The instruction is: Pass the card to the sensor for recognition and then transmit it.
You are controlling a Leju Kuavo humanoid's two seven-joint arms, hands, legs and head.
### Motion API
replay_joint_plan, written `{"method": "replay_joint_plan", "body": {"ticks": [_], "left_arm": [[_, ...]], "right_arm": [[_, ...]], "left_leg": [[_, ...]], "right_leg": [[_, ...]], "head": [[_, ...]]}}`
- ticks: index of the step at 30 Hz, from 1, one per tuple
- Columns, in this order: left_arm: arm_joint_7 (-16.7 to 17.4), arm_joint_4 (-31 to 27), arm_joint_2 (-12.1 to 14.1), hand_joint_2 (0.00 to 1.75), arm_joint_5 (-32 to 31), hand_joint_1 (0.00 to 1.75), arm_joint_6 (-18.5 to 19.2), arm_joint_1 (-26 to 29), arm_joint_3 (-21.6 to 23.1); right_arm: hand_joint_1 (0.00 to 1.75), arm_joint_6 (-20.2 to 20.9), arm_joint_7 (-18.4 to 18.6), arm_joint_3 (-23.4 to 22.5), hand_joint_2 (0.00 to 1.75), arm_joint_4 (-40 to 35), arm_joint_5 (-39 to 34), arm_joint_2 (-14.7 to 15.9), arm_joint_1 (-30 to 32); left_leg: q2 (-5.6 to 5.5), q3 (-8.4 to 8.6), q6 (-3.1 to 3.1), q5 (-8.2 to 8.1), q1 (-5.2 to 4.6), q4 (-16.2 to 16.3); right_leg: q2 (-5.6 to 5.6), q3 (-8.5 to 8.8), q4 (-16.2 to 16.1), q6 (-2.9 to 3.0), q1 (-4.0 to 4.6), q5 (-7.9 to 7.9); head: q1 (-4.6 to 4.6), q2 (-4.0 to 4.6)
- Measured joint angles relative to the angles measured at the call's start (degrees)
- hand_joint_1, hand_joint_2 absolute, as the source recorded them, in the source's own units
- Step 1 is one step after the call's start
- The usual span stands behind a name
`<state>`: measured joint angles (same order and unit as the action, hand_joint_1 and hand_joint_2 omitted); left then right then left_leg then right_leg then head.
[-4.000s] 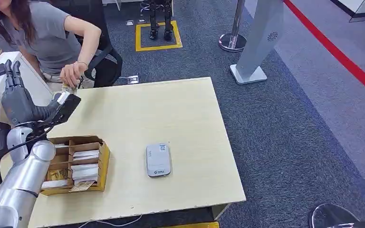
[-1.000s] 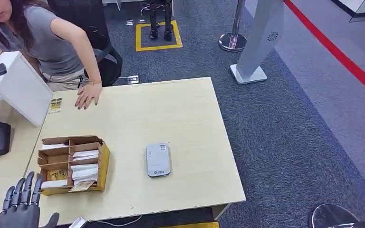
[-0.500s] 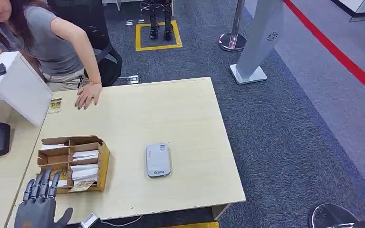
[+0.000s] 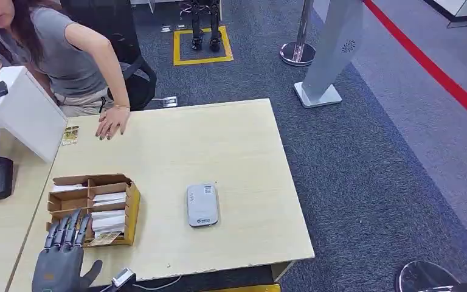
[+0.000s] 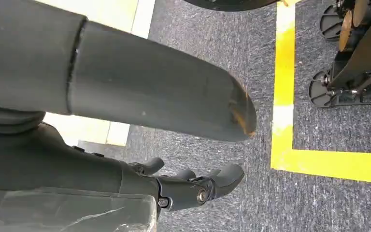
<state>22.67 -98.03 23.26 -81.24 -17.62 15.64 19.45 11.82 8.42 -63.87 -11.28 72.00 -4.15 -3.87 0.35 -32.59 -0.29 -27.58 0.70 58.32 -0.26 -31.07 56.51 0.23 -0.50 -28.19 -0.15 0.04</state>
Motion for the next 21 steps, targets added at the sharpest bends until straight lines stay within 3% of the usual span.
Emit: {"method": "replay_joint_plan", "body": {"ticks": [21], "left_arm": [[-0.9,2.7,-1.7,1.75,-0.2,0.00,-0.5,-1.6,0.4]], "right_arm": [[0.00,0.1,-0.1,0.0,0.00,-0.1,0.0,0.4,0.0]], "left_leg": [[0.00,0.00,0.00,0.00,0.00,0.0]], "right_leg": [[0.00,0.00,0.0,0.00,0.00,0.00]], "head": [[0.00,0.00]]}}
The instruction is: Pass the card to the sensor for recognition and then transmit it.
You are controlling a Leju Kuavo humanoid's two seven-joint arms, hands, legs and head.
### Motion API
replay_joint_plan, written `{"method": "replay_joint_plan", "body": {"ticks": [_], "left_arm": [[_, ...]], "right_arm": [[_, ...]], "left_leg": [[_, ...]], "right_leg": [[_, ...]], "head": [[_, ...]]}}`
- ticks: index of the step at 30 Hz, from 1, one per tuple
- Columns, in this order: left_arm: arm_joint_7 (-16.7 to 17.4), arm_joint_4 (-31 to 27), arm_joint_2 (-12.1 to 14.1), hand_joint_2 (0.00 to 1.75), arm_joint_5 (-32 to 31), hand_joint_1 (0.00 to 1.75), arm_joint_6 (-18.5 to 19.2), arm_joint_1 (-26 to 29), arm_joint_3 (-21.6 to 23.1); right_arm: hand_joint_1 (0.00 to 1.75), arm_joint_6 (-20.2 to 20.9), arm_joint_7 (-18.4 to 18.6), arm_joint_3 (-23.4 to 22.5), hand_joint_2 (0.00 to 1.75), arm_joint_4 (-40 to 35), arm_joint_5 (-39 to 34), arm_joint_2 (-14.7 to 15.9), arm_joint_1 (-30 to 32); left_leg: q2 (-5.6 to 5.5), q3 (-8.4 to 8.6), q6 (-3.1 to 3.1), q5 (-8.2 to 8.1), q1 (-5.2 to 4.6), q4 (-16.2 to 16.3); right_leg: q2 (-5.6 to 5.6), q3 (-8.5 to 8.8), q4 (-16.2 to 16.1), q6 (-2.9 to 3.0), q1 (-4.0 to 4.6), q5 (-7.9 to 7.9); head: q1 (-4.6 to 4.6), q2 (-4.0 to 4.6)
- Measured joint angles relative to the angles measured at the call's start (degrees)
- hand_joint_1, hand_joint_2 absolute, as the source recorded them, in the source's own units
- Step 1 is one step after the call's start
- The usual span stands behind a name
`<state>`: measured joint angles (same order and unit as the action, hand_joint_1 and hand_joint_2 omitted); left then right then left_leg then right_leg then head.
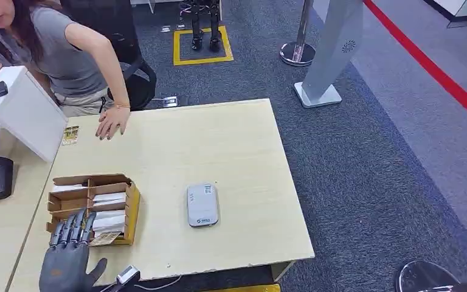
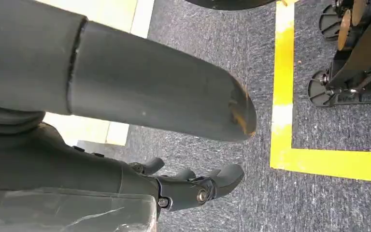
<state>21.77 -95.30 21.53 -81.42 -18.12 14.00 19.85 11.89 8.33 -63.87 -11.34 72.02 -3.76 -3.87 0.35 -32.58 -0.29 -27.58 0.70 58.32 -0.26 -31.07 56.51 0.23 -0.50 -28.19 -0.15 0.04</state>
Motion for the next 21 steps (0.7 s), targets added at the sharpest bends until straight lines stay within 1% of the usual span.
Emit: {"method": "replay_joint_plan", "body": {"ticks": [9,21], "left_arm": [[-1.5,1.3,-0.8,1.75,-0.4,0.00,-0.6,-0.8,0.4],[-1.9,2.9,-1.8,1.75,-0.8,0.00,-0.9,-1.7,0.5]], "right_arm": [[0.00,0.0,-0.1,0.0,0.00,0.0,0.4,0.0,0.0],[0.00,-0.1,-0.1,0.0,0.00,0.0,0.5,0.0,0.0]], "left_leg": [[0.00,0.00,0.00,0.00,0.00,0.0],[0.00,0.00,0.00,0.00,0.00,0.0]], "right_leg": [[0.00,0.00,0.0,0.00,0.00,0.00],[0.00,0.00,0.0,0.00,0.00,0.00]], "head": [[0.00,0.00],[0.00,0.00]]}}
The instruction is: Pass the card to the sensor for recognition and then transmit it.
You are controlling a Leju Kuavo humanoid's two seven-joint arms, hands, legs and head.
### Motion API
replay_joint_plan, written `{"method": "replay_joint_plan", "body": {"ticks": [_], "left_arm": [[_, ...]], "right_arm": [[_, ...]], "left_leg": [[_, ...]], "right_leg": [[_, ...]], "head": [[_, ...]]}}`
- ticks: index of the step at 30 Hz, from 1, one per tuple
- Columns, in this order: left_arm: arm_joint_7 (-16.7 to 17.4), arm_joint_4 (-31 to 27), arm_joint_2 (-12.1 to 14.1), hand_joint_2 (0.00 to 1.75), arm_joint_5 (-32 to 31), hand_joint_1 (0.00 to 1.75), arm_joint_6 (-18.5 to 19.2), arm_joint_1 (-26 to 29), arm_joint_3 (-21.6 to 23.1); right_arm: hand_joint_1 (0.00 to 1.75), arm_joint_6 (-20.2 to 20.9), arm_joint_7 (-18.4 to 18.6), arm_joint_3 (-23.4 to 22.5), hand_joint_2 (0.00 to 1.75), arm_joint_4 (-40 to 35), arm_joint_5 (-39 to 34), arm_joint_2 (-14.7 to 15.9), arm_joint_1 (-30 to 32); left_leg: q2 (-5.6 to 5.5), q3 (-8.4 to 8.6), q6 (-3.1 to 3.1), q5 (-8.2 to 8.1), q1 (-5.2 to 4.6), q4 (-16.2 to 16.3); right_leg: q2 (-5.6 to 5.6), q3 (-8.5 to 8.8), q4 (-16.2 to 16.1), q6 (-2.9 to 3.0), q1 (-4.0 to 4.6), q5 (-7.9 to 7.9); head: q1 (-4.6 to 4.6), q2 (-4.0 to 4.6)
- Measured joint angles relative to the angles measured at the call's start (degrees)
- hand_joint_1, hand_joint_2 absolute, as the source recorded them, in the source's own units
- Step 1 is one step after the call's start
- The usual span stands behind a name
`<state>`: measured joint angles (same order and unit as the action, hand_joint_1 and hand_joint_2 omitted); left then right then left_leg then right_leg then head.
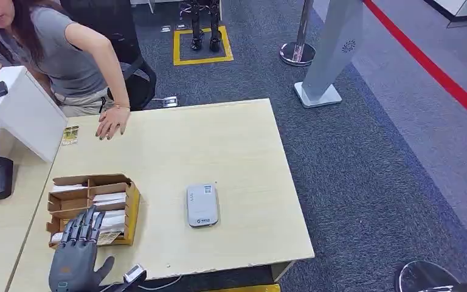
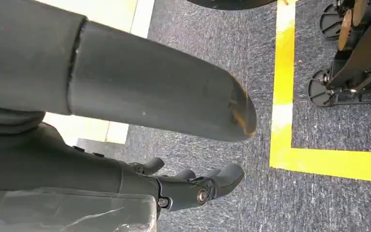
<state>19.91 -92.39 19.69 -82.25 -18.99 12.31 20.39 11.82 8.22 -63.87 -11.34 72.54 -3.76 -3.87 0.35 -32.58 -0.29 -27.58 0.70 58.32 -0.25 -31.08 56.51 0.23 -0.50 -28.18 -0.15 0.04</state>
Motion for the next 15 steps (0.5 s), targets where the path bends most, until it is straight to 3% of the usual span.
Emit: {"method": "replay_joint_plan", "body": {"ticks": [12,13,14,15], "left_arm": [[0.2,0.5,-0.2,1.75,-0.7,0.00,-0.4,-0.2,0.0],[0.2,0.5,-0.3,1.75,-0.8,0.12,-0.3,-0.2,0.0],[0.4,0.7,-0.3,1.75,-0.9,1.26,-0.3,-0.2,0.0],[0.5,1.0,-0.3,1.75,-0.9,1.75,-0.3,-0.2,0.0]], "right_arm": [[0.00,0.1,0.2,0.0,0.00,0.0,0.1,0.0,0.0],[0.00,0.1,0.2,0.0,0.00,0.0,0.2,0.0,0.0],[0.00,0.1,0.2,0.0,0.00,0.0,0.2,0.0,0.0],[0.00,0.1,0.2,0.0,0.00,0.0,0.3,0.0,0.0]], "left_leg": [[0.00,0.00,0.00,0.00,0.00,0.0],[0.00,0.00,0.00,0.00,0.00,0.0],[0.00,0.00,0.00,0.00,0.00,0.0],[0.00,0.00,0.00,0.00,0.00,0.0]], "right_leg": [[0.00,0.00,0.0,0.00,0.00,0.00],[0.00,0.00,0.0,0.00,0.00,0.00],[0.00,0.00,0.0,0.00,0.00,0.00],[0.00,0.00,0.0,0.00,0.00,0.00]], "head": [[0.00,0.00],[-0.02,0.00],[0.00,0.00],[0.00,0.00]]}}
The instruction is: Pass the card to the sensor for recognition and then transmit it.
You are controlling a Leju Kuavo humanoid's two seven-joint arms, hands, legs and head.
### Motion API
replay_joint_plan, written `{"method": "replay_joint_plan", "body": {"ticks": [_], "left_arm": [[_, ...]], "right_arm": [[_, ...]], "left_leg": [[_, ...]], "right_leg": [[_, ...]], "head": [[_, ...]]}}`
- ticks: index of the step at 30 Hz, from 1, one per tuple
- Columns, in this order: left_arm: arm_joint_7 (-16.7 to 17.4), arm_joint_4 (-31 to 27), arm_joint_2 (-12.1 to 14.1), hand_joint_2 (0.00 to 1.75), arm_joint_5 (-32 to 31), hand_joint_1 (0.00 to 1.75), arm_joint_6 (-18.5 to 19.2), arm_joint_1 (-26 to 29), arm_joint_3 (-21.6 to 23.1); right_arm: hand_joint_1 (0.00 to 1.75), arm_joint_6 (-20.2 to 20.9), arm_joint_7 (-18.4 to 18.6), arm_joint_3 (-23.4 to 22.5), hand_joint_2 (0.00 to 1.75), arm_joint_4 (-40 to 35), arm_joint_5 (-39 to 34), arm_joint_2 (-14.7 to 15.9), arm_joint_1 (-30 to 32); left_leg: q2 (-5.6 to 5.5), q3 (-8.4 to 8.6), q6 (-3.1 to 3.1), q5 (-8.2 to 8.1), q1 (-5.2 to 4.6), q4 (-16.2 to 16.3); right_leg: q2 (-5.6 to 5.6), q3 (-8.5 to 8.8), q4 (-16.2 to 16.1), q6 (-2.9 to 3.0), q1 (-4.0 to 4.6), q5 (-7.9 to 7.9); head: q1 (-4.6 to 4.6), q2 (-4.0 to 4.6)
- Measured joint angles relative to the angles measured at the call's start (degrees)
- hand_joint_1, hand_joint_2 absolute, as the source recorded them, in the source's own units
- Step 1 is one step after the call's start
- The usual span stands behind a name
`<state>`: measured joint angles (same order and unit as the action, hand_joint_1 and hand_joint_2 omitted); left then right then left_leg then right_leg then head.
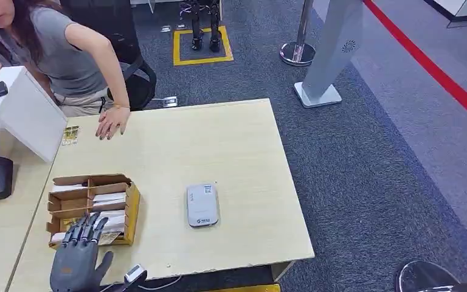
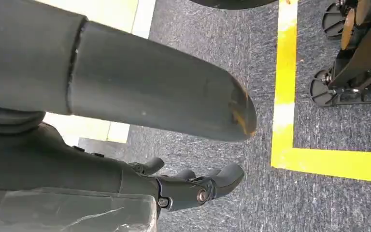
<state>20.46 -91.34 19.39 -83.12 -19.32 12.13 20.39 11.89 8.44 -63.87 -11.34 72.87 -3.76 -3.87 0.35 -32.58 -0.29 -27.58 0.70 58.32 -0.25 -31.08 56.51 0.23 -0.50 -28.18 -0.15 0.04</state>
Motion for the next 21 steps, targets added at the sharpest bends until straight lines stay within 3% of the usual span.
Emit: {"method": "replay_joint_plan", "body": {"ticks": [21], "left_arm": [[0.0,0.5,-0.2,1.75,0.2,1.75,-0.1,-1.0,0.0]], "right_arm": [[0.00,-0.2,0.1,0.0,0.00,0.0,-0.3,0.0,0.0]], "left_leg": [[0.00,0.02,0.00,0.00,0.00,0.0]], "right_leg": [[0.00,0.02,0.0,0.00,0.00,0.00]], "head": [[0.00,0.00]]}}
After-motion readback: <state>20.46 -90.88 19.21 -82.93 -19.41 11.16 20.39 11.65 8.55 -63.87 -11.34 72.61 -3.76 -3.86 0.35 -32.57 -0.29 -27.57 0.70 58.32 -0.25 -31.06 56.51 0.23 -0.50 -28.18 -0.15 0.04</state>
